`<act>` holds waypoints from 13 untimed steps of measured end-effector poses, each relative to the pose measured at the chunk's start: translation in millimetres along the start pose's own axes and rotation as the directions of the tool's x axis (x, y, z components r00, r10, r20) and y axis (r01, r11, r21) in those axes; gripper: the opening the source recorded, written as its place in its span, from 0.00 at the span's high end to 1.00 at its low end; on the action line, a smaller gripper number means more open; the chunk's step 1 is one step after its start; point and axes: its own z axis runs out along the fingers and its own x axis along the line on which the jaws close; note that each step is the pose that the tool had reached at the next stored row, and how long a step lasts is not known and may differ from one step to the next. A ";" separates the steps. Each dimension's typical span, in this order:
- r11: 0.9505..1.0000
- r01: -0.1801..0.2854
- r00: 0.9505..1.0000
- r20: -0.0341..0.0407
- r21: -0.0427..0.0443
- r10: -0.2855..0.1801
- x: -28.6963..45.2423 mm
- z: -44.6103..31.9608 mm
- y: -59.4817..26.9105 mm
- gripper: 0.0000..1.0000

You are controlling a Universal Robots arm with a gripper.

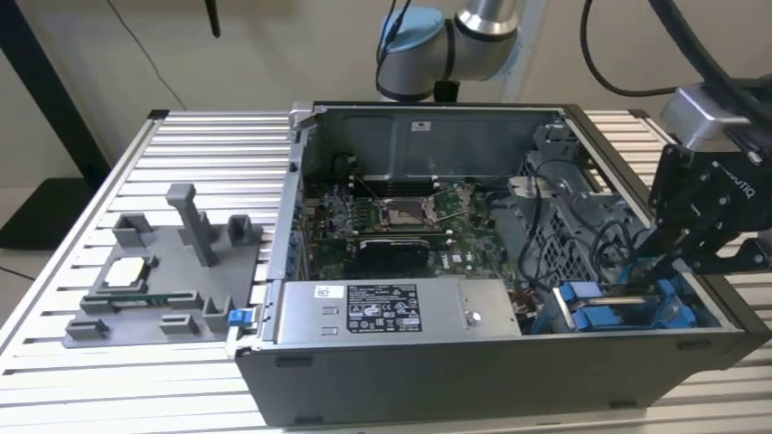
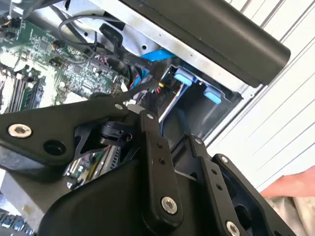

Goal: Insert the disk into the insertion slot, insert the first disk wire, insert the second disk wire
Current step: 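Insert the first disk wire, then insert the second disk wire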

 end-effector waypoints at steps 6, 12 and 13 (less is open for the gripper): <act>1.000 0.000 1.000 0.000 0.000 0.000 -0.5 -7.7 0.5 0.00; 1.000 0.000 1.000 0.000 0.000 0.000 -0.9 -8.0 -3.3 0.00; 1.000 0.000 1.000 -0.001 0.000 0.000 -1.1 -8.2 -5.2 0.00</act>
